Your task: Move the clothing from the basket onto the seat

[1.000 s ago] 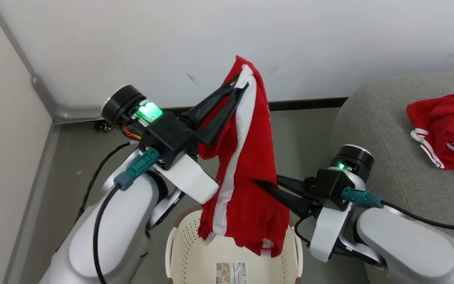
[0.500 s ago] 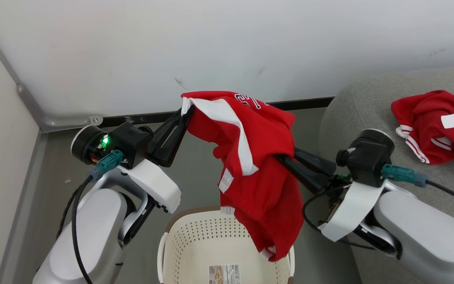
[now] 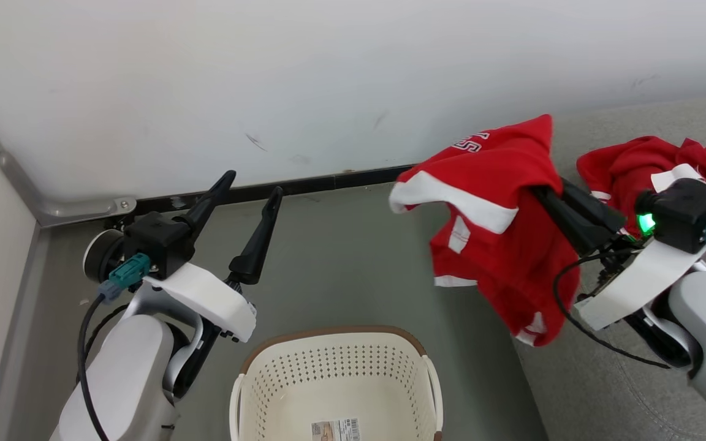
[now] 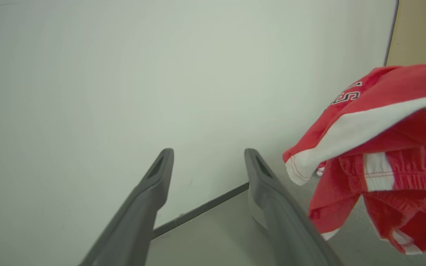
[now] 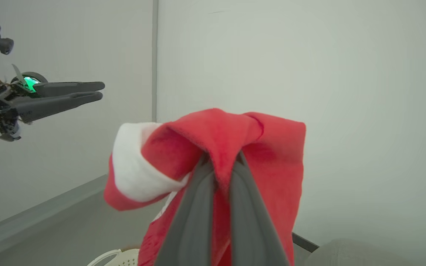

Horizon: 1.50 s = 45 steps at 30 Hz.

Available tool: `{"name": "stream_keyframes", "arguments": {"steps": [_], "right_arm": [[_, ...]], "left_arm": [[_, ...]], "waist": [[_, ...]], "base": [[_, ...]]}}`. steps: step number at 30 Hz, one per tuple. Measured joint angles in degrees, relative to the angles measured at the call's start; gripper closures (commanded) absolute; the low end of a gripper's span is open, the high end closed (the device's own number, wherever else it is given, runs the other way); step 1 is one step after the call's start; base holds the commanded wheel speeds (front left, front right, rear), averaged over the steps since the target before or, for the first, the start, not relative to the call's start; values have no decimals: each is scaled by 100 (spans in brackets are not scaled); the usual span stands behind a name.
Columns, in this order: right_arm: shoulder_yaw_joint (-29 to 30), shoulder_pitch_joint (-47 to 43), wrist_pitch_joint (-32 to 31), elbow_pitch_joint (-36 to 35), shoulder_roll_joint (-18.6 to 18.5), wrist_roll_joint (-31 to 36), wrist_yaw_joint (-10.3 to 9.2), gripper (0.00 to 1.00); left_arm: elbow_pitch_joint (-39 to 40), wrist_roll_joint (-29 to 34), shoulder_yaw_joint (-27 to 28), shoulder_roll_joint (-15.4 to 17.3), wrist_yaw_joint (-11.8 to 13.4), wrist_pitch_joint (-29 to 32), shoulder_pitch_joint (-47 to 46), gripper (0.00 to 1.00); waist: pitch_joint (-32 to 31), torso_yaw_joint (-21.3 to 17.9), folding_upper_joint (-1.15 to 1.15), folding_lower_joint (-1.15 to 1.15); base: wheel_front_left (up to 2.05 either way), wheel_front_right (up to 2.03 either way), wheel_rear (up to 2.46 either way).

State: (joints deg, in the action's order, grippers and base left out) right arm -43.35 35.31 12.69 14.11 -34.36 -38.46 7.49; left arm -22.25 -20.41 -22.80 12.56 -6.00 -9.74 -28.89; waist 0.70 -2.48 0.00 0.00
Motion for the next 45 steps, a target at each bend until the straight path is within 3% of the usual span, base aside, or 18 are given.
{"name": "stream_keyframes", "arguments": {"steps": [17, 25, 34, 45], "right_arm": [[1504, -1057, 99, 64, -141, 29, 0, 100], [2087, -1669, 100, -135, 20, 208, 0, 100], [2381, -1906, 113, -364, 187, 461, 0, 100], [2676, -1692, -79, -420, 169, 639, 0, 100]], "left_arm": [[125, -123, 326, -115, 309, -347, 289, 0], [199, -122, 365, -179, 407, -392, 456, 0], [272, -113, 486, -170, 510, -438, 567, 0], [705, -114, 877, -155, 914, -441, 906, 0]], "waist": [[-84, -511, 0, 0], [-89, -889, 0, 0], [-32, -1252, 0, 0], [166, -1508, 0, 0]], "base": [[0, 0, 0], [0, 0, 0], [0, 0, 0], [0, 0, 0]]}}
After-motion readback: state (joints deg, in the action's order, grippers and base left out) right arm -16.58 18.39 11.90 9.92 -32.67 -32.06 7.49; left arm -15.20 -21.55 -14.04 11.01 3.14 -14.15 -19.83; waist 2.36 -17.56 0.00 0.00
